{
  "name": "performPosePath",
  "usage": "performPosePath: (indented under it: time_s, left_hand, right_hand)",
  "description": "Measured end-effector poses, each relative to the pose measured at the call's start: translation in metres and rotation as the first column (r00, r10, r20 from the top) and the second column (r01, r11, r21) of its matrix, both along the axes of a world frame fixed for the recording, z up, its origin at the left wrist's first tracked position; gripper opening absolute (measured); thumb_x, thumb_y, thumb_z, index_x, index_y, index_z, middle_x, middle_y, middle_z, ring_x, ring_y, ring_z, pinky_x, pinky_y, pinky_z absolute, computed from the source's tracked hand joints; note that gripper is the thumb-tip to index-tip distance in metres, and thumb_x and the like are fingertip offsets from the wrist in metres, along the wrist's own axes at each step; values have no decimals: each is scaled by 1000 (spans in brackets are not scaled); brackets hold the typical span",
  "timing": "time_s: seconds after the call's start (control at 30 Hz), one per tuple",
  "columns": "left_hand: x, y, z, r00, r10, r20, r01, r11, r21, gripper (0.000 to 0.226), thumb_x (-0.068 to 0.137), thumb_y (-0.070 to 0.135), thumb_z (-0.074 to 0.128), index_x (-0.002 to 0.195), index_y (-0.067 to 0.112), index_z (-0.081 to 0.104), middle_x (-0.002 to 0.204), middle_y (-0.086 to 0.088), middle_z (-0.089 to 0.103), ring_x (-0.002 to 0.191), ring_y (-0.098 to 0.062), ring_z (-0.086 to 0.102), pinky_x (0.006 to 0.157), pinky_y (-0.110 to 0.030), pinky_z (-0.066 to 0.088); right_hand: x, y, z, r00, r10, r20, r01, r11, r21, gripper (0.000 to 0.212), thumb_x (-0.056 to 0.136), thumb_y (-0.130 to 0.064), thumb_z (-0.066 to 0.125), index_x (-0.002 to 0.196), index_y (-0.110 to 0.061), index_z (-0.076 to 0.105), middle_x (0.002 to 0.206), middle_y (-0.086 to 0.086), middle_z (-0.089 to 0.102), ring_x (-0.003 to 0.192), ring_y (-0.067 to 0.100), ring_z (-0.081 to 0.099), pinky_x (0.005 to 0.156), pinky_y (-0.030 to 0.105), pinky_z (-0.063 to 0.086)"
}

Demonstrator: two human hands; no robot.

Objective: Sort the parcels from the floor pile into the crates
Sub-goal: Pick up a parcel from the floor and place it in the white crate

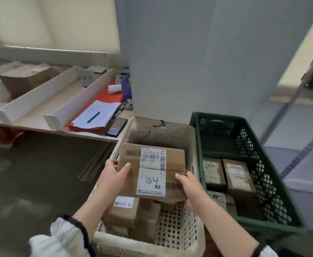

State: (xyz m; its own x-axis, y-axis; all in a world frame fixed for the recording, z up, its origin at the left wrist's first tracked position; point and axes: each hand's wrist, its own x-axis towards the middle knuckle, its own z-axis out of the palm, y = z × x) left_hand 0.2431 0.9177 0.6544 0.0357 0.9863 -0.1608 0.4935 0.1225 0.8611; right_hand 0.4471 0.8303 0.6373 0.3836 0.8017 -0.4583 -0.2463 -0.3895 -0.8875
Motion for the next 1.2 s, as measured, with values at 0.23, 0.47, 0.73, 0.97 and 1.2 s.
performPosePath:
  time_s: [0.23, 0.47, 0.73, 0.97, 1.2]
  left_hand:
    - [73, 128, -20, 976, -219, -12, 218, 974, -68, 31, 88, 41, 59, 108, 25, 43, 98, 6, 60, 85, -10, 60, 57, -25, 47]
    - [129, 288, -55, 964, -267, -11, 266, 963, -50, 27, 91, 36, 58, 112, 27, 43, 90, 14, 59, 76, -1, 59, 51, -18, 45]
    - [127, 362, -147, 953, -249, -171, 240, 968, -70, 21, 93, 33, 54, 112, 25, 48, 89, 14, 58, 77, -1, 55, 54, -20, 44]
    - [125, 366, -193, 971, -156, -181, 134, 982, -131, 32, 97, 22, 47, 129, 16, 44, 124, -5, 59, 106, -21, 57, 80, -33, 49]
    - [126, 369, -209, 918, -144, -371, 96, 985, -144, 29, 99, 25, 42, 122, 11, 49, 119, -11, 60, 109, -28, 56, 86, -38, 46]
  right_hand:
    - [61, 104, -30, 990, -143, 12, 144, 987, -68, 30, 93, -21, 53, 121, -16, 44, 106, 10, 64, 97, 27, 63, 88, 50, 52]
    - [118, 264, -63, 987, -137, 84, 137, 991, 9, 47, 90, -20, 58, 129, -15, 31, 103, 4, 58, 101, 25, 59, 92, 50, 50]
    - [120, 333, -151, 987, -38, 159, 43, 999, -31, 31, 95, -18, 53, 116, -21, 30, 99, -9, 52, 83, 5, 54, 65, 18, 47]
    - [106, 347, -192, 975, 5, 220, 17, 995, -96, 41, 95, -10, 49, 129, -17, 27, 130, 7, 49, 112, 19, 51, 89, 28, 44]
    - [103, 352, -210, 955, 66, 289, -11, 982, -190, 36, 98, -18, 44, 131, -16, 31, 135, 8, 49, 120, 26, 51, 93, 35, 44]
